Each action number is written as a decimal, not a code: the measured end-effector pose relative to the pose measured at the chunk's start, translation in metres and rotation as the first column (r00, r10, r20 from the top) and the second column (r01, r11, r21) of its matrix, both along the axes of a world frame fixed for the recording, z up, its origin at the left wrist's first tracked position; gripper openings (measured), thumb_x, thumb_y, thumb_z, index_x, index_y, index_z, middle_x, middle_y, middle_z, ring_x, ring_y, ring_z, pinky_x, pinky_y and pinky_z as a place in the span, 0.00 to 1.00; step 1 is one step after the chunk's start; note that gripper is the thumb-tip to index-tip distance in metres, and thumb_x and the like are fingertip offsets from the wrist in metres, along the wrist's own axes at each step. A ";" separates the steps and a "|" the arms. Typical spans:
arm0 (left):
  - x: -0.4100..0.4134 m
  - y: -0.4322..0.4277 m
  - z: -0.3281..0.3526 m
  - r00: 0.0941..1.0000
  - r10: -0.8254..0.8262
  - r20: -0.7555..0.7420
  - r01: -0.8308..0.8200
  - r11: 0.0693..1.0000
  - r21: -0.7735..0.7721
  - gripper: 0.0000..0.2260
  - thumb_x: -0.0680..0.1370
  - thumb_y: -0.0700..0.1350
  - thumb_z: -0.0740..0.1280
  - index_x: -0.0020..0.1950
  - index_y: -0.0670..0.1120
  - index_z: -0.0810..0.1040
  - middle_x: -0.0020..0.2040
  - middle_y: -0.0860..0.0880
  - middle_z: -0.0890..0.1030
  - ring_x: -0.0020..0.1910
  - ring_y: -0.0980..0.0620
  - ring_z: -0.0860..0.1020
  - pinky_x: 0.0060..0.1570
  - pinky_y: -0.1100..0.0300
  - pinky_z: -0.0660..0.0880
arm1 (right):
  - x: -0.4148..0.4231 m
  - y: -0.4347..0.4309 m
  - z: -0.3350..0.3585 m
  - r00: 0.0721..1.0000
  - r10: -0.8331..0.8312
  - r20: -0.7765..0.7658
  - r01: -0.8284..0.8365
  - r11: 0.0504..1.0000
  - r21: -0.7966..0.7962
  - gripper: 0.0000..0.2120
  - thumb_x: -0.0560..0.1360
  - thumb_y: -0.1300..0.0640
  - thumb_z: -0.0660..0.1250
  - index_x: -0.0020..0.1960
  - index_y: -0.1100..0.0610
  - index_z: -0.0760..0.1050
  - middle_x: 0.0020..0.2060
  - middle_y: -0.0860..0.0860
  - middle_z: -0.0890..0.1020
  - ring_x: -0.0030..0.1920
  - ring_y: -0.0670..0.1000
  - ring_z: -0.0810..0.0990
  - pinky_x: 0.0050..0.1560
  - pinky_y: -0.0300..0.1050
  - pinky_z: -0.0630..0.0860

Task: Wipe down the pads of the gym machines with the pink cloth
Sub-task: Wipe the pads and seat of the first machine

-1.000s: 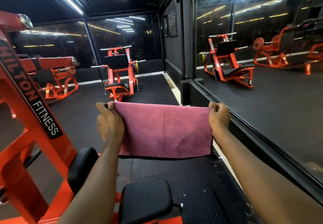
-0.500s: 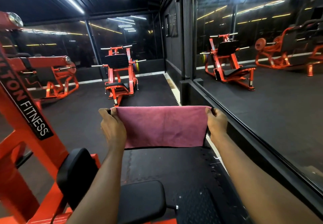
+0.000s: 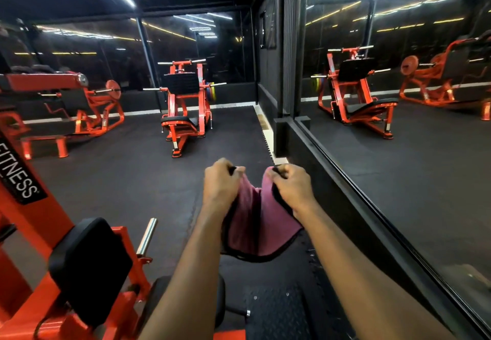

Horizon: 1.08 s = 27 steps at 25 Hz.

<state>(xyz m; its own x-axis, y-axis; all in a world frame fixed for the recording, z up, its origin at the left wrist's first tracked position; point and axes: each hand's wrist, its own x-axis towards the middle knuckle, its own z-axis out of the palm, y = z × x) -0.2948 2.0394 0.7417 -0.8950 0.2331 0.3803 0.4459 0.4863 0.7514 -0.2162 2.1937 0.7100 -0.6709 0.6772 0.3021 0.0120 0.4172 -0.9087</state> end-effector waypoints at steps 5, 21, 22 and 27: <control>0.004 0.039 -0.004 0.989 -0.146 -0.014 0.145 0.989 -0.008 0.09 0.77 0.48 0.72 0.40 0.45 0.80 0.33 0.52 0.80 0.32 0.55 0.80 0.33 0.59 0.78 | -0.018 0.013 -0.018 0.970 0.243 -0.015 -0.243 0.969 -0.054 0.03 0.78 0.57 0.71 0.51 0.53 0.84 0.41 0.49 0.87 0.44 0.49 0.86 0.48 0.55 0.84; -0.291 0.134 -0.076 0.847 -0.403 0.345 0.498 0.829 -0.254 0.30 0.70 0.38 0.64 0.71 0.54 0.69 0.65 0.53 0.74 0.66 0.51 0.70 0.64 0.59 0.71 | -0.263 0.176 -0.029 0.806 0.567 0.172 -0.545 0.823 -0.162 0.10 0.73 0.66 0.63 0.45 0.57 0.82 0.38 0.56 0.83 0.38 0.51 0.76 0.42 0.46 0.73; -0.322 0.142 -0.078 0.842 -0.406 0.355 0.518 0.793 -0.320 0.27 0.67 0.43 0.66 0.67 0.54 0.73 0.61 0.51 0.77 0.64 0.48 0.73 0.62 0.55 0.73 | -0.285 0.190 -0.019 0.786 0.597 0.161 -0.572 0.801 -0.176 0.10 0.72 0.68 0.61 0.44 0.59 0.81 0.36 0.56 0.80 0.37 0.51 0.74 0.40 0.44 0.72; -0.432 0.171 -0.037 0.896 -0.331 0.296 0.414 0.864 -0.287 0.15 0.67 0.52 0.76 0.41 0.43 0.78 0.33 0.53 0.75 0.33 0.58 0.70 0.35 0.56 0.69 | -0.375 0.259 0.008 0.886 0.445 0.132 -0.381 0.859 -0.341 0.14 0.73 0.71 0.56 0.43 0.59 0.78 0.34 0.53 0.78 0.35 0.49 0.76 0.34 0.40 0.74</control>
<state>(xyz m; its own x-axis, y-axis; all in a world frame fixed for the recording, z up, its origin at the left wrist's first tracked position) -0.7271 2.2107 0.7050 -0.7666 0.6420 0.0147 0.4802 0.5578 0.6769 -0.5911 2.4530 0.7180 -0.9324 0.3595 -0.0383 0.0925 0.1346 -0.9866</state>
